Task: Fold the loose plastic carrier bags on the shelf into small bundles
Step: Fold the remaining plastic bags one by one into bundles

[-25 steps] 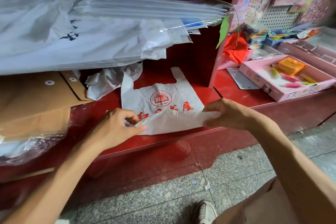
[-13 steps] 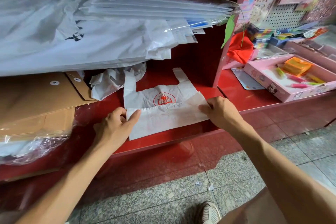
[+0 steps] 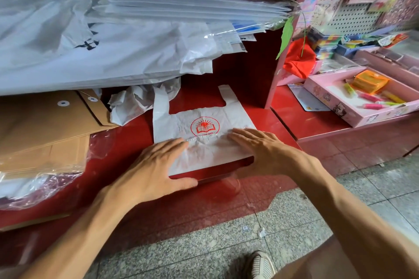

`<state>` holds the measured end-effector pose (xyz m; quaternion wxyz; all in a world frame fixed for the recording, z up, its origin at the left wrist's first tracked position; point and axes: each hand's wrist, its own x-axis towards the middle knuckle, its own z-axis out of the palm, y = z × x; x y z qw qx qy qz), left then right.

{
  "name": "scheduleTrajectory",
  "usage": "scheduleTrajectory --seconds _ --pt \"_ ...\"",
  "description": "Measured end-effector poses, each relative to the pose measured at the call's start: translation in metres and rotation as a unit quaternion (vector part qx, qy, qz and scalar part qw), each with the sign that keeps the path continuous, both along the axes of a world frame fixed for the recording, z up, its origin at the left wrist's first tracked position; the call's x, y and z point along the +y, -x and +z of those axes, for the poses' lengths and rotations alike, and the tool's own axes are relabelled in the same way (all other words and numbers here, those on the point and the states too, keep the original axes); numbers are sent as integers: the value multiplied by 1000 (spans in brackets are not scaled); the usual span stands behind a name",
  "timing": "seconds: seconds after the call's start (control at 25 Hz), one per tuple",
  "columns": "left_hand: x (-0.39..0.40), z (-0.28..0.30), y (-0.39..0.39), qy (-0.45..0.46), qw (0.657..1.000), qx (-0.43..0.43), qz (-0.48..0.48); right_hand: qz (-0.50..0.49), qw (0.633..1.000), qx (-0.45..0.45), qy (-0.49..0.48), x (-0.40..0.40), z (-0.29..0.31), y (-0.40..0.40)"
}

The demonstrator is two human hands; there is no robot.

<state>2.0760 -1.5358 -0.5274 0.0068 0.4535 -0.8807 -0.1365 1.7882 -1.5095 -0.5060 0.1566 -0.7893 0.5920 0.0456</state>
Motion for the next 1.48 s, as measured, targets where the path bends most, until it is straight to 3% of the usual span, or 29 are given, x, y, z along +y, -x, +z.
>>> scheduleTrajectory --seconds 0.08,0.16,0.28,0.4,0.48,0.64,0.76,0.88,0.96,1.04,1.12,1.24,1.32,1.48 --pt "4 5 -5 25 999 -38 -29 16 999 48 21 8 6 5" --pt "10 11 -7 43 998 -2 -39 17 996 28 81 12 9 10" --pt "11 27 -13 -90 980 170 48 -52 980 -182 69 6 19 22" --pt "-3 25 -22 -185 916 312 169 -207 897 -383 70 -7 17 28" --pt "-9 15 -21 -183 880 365 242 -288 861 -411 85 -13 8 22" --pt "-13 6 -12 -131 869 356 317 -312 838 -445 47 -18 1 16" --pt "-13 4 -12 -76 882 324 333 -289 889 -352 40 -22 -5 16" --pt "-9 1 -11 39 923 251 289 -283 926 -190 160 -20 -13 10" --pt "-6 1 -10 134 945 222 199 -187 946 -72 256 -13 -15 0" --pt "-6 3 -9 87 982 136 98 -69 979 -44 189 -6 -11 -14" --pt "-4 10 -10 -14 998 34 41 -32 996 -37 69 2 0 -18" --pt "1 21 -19 -19 999 -40 -6 0 995 47 91 14 11 -9" --pt "8 30 -21 -1 998 -45 -43 -8 995 23 95 15 18 -3" --pt "5 40 -25 -85 980 168 61 -84 985 -145 30 0 29 18"
